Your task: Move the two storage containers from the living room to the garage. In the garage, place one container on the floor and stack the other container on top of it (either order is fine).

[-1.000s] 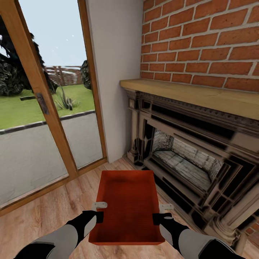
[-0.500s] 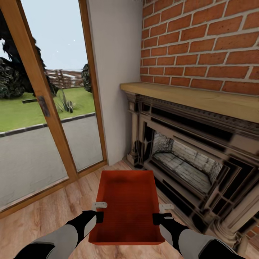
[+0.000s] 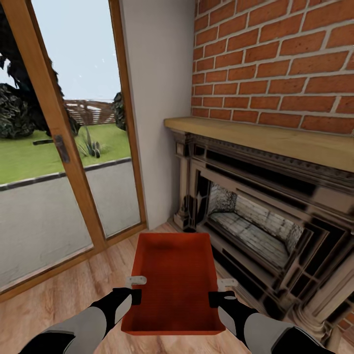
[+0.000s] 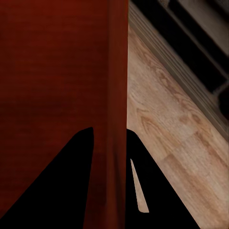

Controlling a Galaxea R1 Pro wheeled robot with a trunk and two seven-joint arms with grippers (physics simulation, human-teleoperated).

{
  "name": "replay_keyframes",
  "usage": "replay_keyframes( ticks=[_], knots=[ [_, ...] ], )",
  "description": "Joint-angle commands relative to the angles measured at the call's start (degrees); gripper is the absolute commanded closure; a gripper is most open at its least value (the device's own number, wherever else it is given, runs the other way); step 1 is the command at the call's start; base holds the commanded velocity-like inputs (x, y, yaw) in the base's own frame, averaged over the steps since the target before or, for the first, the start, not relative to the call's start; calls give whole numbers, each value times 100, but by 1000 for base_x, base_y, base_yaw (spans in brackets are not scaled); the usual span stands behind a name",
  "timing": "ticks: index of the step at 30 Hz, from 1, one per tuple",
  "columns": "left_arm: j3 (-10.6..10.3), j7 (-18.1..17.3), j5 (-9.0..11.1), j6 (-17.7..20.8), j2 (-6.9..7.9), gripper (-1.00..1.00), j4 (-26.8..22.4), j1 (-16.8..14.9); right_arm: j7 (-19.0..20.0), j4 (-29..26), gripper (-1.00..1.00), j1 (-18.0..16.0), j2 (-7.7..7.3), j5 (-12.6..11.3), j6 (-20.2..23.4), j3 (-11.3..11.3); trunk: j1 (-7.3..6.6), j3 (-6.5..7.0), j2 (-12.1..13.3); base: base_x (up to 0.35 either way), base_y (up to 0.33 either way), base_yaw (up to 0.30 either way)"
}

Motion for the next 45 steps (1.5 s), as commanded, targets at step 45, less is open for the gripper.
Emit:
replay_keyframes(
  ticks=[45],
  knots=[
    [26, 38, -17, 33, -3, 100, -24, -3, 26, 11, 100, -5, 23, -122, 30, 78, 4, 99, -12, 0, 0, 16]
  ],
)
